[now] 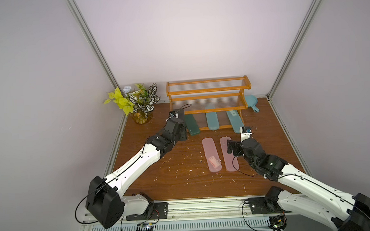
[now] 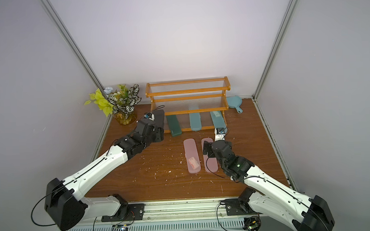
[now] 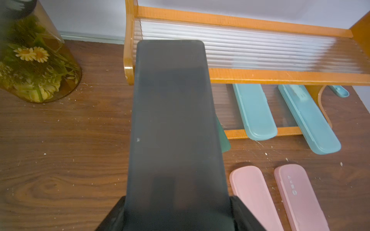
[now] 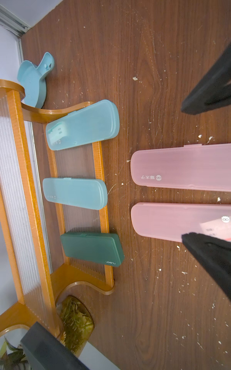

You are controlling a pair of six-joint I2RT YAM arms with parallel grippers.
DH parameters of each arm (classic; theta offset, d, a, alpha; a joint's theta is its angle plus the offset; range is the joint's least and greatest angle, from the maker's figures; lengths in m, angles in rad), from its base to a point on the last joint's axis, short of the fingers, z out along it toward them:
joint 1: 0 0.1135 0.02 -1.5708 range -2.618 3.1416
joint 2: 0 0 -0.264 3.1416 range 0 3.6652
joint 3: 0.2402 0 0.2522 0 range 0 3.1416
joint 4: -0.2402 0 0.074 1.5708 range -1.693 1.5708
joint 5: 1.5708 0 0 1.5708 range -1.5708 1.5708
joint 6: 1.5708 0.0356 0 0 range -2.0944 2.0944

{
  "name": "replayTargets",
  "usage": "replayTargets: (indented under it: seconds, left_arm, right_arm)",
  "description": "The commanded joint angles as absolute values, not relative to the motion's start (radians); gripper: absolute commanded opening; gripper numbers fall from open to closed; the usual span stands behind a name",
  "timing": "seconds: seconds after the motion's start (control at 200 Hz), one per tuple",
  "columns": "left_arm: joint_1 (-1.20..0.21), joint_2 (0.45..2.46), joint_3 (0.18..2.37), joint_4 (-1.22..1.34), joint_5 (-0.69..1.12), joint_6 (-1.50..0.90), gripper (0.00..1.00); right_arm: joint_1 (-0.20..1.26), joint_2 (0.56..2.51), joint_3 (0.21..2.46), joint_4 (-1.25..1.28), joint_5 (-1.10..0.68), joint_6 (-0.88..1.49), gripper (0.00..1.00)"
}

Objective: Remove the pencil cases from the shelf
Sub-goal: Pick up the pencil case from the shelf, then place the pencil case at the center of the board.

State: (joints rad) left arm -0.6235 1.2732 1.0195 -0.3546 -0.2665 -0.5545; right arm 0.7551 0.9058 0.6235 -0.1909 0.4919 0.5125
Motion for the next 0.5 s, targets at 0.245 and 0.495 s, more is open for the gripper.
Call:
replayTargets:
  seconds: [0.245,0.495]
  left_arm:
    - [-0.780,1.121,0.805,-0.239,-0.335,-0.666,0.46]
    - [-0.873,1.091,0.667,-0.166,-0.392,-0.749,0.49]
  right_arm:
    - [0.751,0.945,0.653,-0.154,0.518,0.500,0.99]
    - [0.751,0.958,0.699,-0.199,0.521,0.530,0.99]
